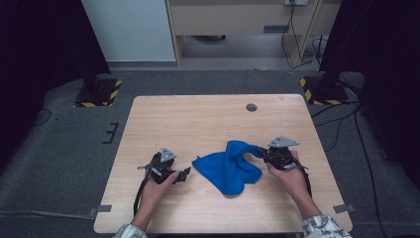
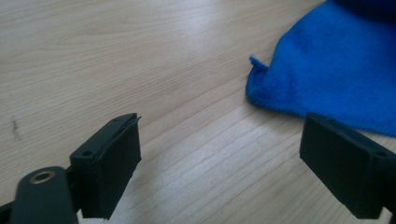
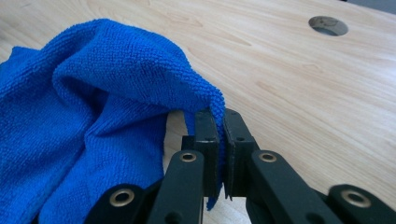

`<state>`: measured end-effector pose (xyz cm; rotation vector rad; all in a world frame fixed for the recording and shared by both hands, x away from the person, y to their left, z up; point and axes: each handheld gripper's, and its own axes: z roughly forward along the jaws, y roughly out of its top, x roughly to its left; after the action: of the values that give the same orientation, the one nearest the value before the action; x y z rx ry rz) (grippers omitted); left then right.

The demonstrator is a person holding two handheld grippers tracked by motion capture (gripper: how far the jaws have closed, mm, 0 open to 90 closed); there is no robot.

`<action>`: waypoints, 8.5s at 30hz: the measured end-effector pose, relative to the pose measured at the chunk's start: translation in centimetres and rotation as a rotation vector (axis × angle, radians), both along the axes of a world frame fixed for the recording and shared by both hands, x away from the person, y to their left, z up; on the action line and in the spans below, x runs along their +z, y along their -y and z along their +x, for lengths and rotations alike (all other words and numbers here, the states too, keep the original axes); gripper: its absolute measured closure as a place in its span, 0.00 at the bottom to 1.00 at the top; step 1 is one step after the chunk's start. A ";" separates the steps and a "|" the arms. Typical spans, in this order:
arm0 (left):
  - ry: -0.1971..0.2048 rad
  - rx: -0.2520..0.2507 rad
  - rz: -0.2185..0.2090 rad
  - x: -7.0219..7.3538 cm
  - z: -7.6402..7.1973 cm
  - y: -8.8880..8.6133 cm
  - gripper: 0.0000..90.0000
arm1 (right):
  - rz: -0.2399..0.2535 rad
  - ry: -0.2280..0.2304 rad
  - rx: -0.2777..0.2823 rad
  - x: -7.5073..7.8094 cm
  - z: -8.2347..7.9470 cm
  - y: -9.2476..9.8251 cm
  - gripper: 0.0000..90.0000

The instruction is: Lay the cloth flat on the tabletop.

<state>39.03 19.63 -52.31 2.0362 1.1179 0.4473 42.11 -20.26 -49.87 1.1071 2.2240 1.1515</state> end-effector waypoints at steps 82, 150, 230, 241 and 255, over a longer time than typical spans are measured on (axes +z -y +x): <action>-0.001 -0.141 -0.040 2.8 2.3 7.1 0.96 | 0.025 -0.015 0.124 0.7 -2.5 -4.7 0.50; -0.012 -0.071 0.021 0.8 0.9 4.3 0.42 | -0.026 -0.130 -0.077 -1.5 -1.6 -0.9 0.49; 0.029 0.013 -0.046 1.5 3.6 2.2 0.45 | -0.046 -0.060 -0.038 -1.1 -1.5 -2.0 0.57; 0.073 0.043 -0.012 2.2 6.2 2.6 0.42 | -0.008 -0.050 -0.081 -0.4 -1.6 -0.4 0.83; -0.031 -0.002 0.001 0.9 8.4 3.3 0.60 | -0.001 -0.072 -0.105 -0.9 -1.2 -0.3 0.76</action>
<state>47.42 16.29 -51.43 2.0509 1.1344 0.4163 40.93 -19.97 -50.73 1.2676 2.1909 1.0836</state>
